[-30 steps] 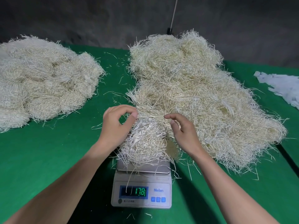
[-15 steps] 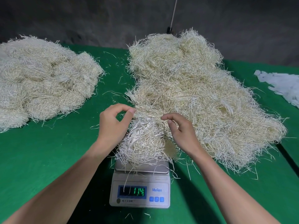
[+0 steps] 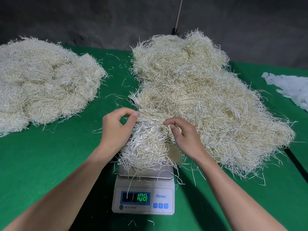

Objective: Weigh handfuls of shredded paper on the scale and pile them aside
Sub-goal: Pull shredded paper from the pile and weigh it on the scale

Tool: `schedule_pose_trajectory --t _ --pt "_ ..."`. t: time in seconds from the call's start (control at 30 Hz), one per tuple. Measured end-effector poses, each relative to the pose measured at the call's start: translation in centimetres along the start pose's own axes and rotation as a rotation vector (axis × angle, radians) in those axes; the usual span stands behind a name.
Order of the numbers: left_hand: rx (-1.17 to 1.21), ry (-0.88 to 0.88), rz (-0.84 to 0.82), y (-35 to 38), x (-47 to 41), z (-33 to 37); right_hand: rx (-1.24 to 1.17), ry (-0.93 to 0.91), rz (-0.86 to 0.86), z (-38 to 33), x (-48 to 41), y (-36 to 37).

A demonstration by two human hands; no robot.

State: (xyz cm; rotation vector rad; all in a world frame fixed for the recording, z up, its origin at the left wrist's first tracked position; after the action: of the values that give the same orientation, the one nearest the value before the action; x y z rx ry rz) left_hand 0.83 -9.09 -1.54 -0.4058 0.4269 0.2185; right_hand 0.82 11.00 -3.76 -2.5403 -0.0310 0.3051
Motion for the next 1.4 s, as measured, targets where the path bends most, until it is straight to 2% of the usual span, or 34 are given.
schedule_pose_trajectory --t 0.1,0.17,0.27,0.33,0.37,0.43,0.53,0.57,0.63,0.7,0.77,0.83,0.9,0.97,1.07,1.17,1.23,1.27,1.33,1.4 --pt "-0.012 -0.002 -0.019 0.1 -0.1 -0.4 0.042 -0.017 -0.026 -0.1 0.0 0.3" --pt "-0.033 -0.034 -0.082 0.4 0.0 -1.3 0.153 -0.06 -0.158 0.1 0.0 1.0" --pt "-0.132 -0.154 -0.39 1.5 0.9 -3.3 0.5 -0.066 -0.427 1.6 0.3 3.3" --pt "-0.172 -0.175 -0.594 2.4 2.3 -4.5 0.686 -0.045 -0.515 3.2 0.5 5.0" --pt "-0.175 -0.165 -0.645 2.8 3.1 -4.9 0.745 -0.019 -0.556 4.1 0.7 5.7" --pt "-0.224 -0.136 -0.59 3.3 4.5 -6.0 0.769 0.026 -0.586 5.4 1.3 6.6" --pt "-0.345 -0.228 -0.418 3.0 6.1 -7.7 0.534 0.07 -0.451 5.6 1.6 6.6" --pt "-0.242 -0.324 -0.424 3.0 6.3 -8.0 0.452 0.077 -0.392 5.1 1.5 6.5" --pt "0.156 -0.545 -0.442 3.6 6.0 -7.1 0.377 0.093 -0.295 3.6 0.8 6.5" --pt "0.443 -0.707 -0.42 4.6 4.7 -5.4 0.311 0.12 -0.237 1.4 -0.2 6.7" --pt "0.652 -0.732 -0.404 5.4 2.7 -3.4 0.209 0.121 -0.195 -1.5 -1.2 6.5" --pt "0.802 -0.681 -0.289 5.3 0.7 -1.9 0.129 0.063 -0.204 -4.1 -2.1 6.2" --pt "0.748 -0.664 -0.091 3.9 -1.3 -1.4 0.019 0.051 -0.279 -5.3 -2.2 6.1" --pt "0.593 -0.613 -0.011 3.1 -2.6 -0.9 -0.069 0.085 -0.29 -5.3 -1.8 6.0" --pt "0.522 -0.536 -0.046 3.8 -3.4 0.2 -0.16 0.035 -0.077 -5.5 -1.2 5.0" --pt "0.653 -0.525 0.102 3.1 -5.0 0.1 -0.26 -0.108 0.106 -5.6 -1.4 2.7" --pt "0.547 -0.555 0.16 1.9 -6.2 -0.6 -0.361 -0.08 0.107 -5.2 -2.5 1.3" --pt "0.443 -0.544 0.15 1.6 -6.6 -0.6 -0.44 -0.028 0.071 -5.2 -3.4 0.8" --pt "0.213 -0.362 0.054 2.3 -7.2 1.3 -0.579 0.053 -0.023 -5.8 -5.6 -0.1" --pt "0.272 -0.191 -0.105 4.3 -7.2 3.6 -0.567 0.098 -0.141 -7.5 -7.7 -0.4"
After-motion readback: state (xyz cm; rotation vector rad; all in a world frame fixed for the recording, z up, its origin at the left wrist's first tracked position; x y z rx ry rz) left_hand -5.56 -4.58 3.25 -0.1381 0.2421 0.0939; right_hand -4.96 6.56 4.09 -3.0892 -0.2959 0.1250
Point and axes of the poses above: each hand's wrist, its own x-axis away from the middle knuckle, its own y-axis out of the palm, z = x × y, the point moved 4 cm from there along -x, towards the middle knuckle, and after that the axes turned 5 degrees about y, right-handed, at the moved point
